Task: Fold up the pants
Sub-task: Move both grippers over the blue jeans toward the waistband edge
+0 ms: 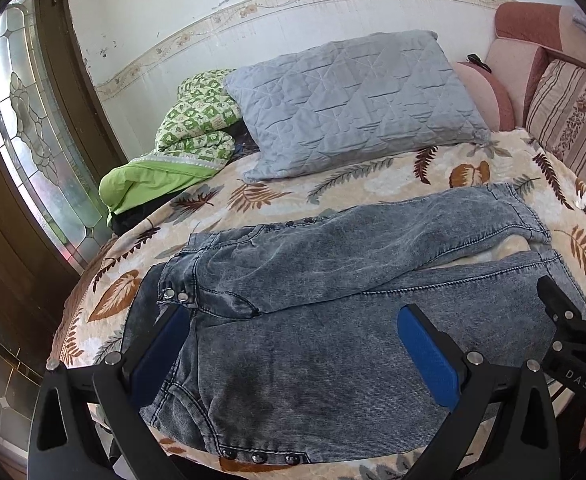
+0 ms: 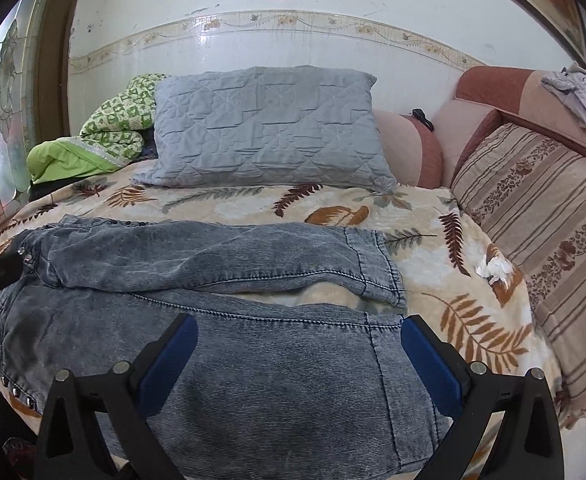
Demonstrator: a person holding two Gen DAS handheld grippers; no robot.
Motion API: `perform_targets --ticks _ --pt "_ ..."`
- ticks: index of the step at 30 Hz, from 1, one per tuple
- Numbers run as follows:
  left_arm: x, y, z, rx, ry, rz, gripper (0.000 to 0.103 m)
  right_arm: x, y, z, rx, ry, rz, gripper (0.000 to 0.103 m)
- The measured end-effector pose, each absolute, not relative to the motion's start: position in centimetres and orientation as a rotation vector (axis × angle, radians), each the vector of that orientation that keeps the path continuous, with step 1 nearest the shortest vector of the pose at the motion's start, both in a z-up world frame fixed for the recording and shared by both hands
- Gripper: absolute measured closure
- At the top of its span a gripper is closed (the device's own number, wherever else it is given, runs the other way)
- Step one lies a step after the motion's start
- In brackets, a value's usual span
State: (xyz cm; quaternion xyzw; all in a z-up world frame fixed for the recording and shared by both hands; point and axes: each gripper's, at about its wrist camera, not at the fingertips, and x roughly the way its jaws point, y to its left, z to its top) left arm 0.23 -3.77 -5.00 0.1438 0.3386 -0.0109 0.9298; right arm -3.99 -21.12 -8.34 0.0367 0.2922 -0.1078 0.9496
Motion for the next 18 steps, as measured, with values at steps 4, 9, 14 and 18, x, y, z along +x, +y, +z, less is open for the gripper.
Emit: perform_targets --ticks 4,9,14,18 --pt "0.3 -3.92 -5.37 0.306 0.707 -0.026 0.0 -3.91 -21.47 -8.24 0.089 0.596 -0.225 0.0" --pt "0.37 -4.08 -5.71 0.317 0.715 -0.026 0.0 -3.84 -21.56 -8.46 0.089 0.602 -0.227 0.0" --pt "0.38 -4.21 -5.95 0.321 0.722 -0.024 0.0 -3.73 -21.67 -8.56 0.092 0.605 -0.227 0.0" --pt "0.37 -4.26 -6.06 0.326 0.725 -0.023 0.0 -3.71 -21.78 -8.66 0.094 0.606 -0.232 0.0"
